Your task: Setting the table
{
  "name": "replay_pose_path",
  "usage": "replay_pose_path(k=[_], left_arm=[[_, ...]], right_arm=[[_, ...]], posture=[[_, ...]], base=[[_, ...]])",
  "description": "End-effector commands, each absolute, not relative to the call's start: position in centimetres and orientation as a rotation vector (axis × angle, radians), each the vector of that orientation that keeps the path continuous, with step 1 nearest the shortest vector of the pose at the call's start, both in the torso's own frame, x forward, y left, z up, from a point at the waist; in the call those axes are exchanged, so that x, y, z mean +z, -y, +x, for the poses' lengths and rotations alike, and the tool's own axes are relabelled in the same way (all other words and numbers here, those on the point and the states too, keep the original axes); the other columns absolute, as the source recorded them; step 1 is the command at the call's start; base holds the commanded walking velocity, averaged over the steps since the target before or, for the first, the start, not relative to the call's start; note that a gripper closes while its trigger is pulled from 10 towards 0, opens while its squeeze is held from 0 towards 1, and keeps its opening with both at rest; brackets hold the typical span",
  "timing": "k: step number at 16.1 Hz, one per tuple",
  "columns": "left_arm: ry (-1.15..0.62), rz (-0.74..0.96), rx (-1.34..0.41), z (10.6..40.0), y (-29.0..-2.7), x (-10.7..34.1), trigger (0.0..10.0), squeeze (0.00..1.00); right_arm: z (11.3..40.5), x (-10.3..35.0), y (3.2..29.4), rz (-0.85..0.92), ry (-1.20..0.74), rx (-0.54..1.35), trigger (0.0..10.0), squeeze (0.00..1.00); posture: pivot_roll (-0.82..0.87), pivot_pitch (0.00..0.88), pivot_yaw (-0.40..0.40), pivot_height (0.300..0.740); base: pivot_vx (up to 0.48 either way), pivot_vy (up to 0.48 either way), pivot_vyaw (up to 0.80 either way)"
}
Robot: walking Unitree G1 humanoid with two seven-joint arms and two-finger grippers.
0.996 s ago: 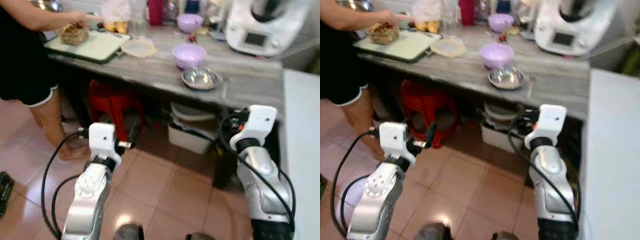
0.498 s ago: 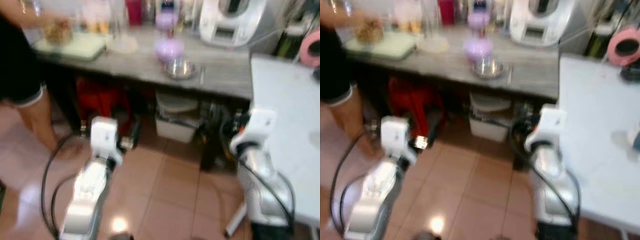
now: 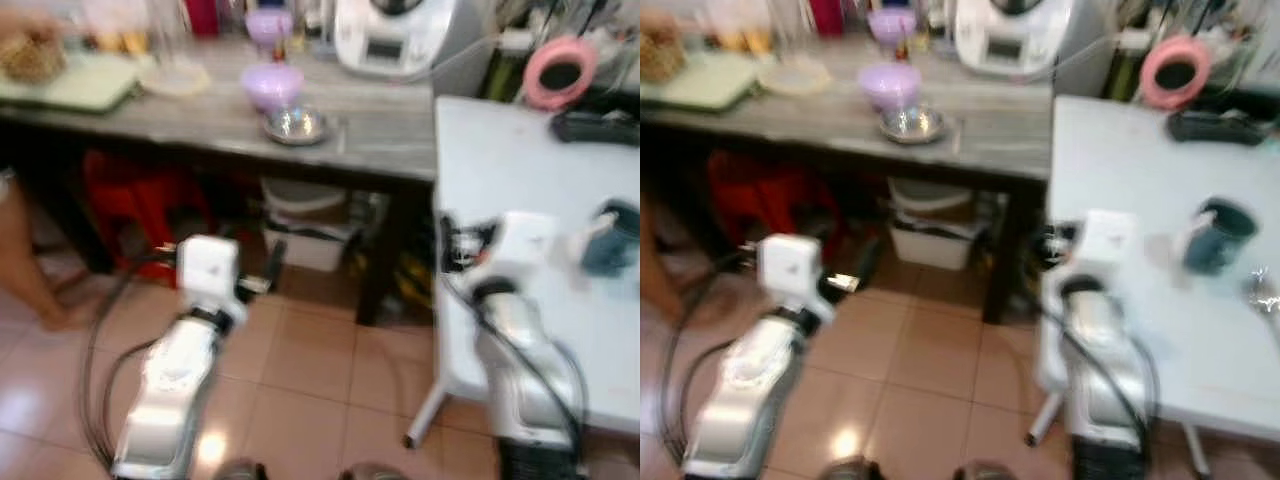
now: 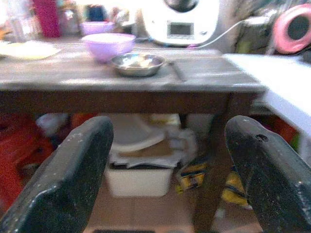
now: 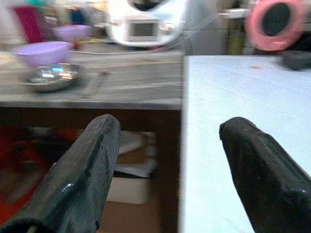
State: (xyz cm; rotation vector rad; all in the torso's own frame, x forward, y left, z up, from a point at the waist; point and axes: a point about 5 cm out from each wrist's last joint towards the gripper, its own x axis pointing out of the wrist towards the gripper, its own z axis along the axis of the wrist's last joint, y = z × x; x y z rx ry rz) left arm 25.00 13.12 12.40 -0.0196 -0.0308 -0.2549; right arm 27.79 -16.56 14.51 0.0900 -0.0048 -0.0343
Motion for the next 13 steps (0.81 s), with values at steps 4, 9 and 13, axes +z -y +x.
replay_pose_path(k=[4,9,13], left_arm=[[0.044,-0.027,-0.27,24.93,-12.54,12.69,10.0,0.0],[0.044,-0.029,-0.274,24.82,-12.48,12.68,10.0,0.0],[0.044,-0.024,-0.273,24.75,-12.5,12.71,10.0,0.0]], right_arm=[[27.85,14.79,17.04,0.081,0.006,-0.038,10.0,0.0],[27.74,14.64,17.07,0.083,-0.002,-0.041,10.0,0.0],[27.71,14.62,17.1,0.082,-0.006,-0.043,10.0,0.0]], posture=[[-0.01,0.025,-0.004,0.74],[-0.01,0.034,-0.004,0.74],[-0.01,0.038,-0.002,0.74]], base=[[0.0,-0.373,0.0],[0.0,-0.46,0.0],[0.0,-0.403,-0.45]])
